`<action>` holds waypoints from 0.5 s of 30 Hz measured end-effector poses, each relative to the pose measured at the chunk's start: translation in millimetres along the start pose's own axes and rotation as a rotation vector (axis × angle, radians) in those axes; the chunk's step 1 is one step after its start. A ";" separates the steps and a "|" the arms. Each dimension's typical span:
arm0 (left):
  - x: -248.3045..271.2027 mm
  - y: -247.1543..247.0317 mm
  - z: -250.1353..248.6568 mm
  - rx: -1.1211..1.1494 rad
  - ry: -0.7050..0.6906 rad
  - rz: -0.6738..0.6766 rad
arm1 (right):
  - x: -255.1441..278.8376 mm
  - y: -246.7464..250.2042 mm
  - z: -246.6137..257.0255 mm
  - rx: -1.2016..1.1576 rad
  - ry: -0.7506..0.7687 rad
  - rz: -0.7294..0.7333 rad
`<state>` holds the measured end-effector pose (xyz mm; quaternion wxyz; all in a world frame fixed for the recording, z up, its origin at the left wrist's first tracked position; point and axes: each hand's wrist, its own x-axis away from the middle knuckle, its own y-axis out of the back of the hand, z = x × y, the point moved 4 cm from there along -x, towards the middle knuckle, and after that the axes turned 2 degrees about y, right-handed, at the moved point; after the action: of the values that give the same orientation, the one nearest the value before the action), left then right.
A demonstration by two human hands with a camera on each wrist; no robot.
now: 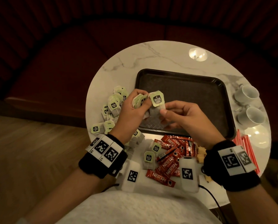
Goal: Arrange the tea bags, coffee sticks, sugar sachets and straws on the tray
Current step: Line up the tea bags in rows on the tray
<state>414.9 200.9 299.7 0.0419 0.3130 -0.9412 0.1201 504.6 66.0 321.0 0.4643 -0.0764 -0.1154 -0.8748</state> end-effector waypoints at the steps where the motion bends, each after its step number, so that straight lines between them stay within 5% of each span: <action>1: 0.1 -0.7 0.3 0.017 0.001 0.006 | -0.4 -0.2 0.2 -0.005 0.008 -0.011; 15: 0.7 -1.6 -0.9 -0.054 0.040 0.084 | -6.7 8.8 7.3 0.118 0.113 -0.104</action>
<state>415.3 199.5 301.1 0.0640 0.2694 -0.9554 0.1027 515.8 68.6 327.6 0.4279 0.0066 -0.1443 -0.8922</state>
